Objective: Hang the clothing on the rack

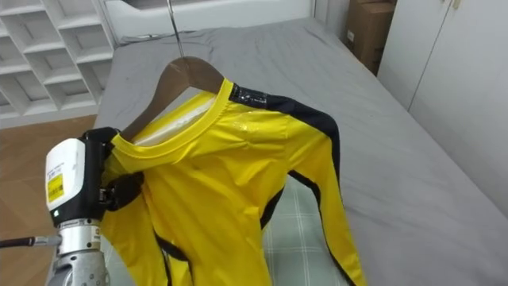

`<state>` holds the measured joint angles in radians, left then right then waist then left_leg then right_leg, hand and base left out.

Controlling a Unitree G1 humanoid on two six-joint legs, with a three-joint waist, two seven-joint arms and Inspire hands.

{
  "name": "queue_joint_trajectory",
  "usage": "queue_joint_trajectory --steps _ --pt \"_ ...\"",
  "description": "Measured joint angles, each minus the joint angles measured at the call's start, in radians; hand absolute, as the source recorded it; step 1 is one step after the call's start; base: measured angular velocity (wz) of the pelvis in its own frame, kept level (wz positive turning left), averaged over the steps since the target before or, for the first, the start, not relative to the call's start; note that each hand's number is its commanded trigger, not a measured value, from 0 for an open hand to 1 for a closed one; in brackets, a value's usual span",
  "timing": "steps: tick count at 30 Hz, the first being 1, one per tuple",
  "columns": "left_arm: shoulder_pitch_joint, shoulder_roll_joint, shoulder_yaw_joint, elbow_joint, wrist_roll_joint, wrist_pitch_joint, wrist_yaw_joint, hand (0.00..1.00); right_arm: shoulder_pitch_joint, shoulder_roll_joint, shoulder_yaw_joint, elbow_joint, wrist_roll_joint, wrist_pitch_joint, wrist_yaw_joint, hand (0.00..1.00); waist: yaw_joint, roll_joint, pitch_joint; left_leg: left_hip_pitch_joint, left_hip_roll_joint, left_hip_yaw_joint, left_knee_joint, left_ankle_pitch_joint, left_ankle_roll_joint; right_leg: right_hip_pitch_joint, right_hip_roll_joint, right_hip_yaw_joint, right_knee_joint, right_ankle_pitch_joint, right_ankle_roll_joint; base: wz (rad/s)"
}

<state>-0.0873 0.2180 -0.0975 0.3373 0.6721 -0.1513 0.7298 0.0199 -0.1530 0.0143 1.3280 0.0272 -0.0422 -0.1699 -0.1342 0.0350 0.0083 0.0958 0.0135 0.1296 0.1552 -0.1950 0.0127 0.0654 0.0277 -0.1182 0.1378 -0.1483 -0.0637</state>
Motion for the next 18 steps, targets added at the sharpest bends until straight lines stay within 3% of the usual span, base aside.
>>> queue_joint_trajectory --steps 9,11,15,18 --pt "0.031 0.006 0.0 0.017 -0.012 0.014 0.094 1.0 -0.013 -0.039 -0.044 -0.09 -0.16 0.013 -0.235 0.0 0.009 0.001 -0.003 -0.001 -0.008 0.004 0.008 0.004 0.007 -0.013 -0.007 0.007 0.019 -0.001 0.003 -0.03" --pt "0.04 0.006 -0.003 0.017 -0.012 0.023 0.094 1.0 -0.023 -0.042 -0.059 -0.162 -0.187 0.012 -0.301 0.0 0.012 -0.006 -0.0032 -0.008 -0.008 0.004 0.01 0.005 0.007 -0.019 -0.007 0.006 0.017 -0.002 0.003 0.0" --pt "0.039 0.006 -0.005 0.015 0.007 0.042 0.094 1.0 -0.04 -0.043 -0.081 -0.234 -0.239 0.01 -0.383 0.0 0.031 -0.022 -0.0129 -0.017 -0.006 0.004 0.011 0.005 0.007 -0.026 -0.006 0.006 0.018 -0.001 0.003 0.0" --pt "0.039 0.006 -0.003 0.004 0.041 0.07 0.091 1.0 -0.033 -0.046 -0.081 -0.322 -0.283 0.015 -0.417 0.0 0.041 -0.026 -0.0131 -0.014 -0.003 0.004 0.01 0.004 0.007 -0.027 -0.006 0.002 0.038 0.0 0.002 0.01"
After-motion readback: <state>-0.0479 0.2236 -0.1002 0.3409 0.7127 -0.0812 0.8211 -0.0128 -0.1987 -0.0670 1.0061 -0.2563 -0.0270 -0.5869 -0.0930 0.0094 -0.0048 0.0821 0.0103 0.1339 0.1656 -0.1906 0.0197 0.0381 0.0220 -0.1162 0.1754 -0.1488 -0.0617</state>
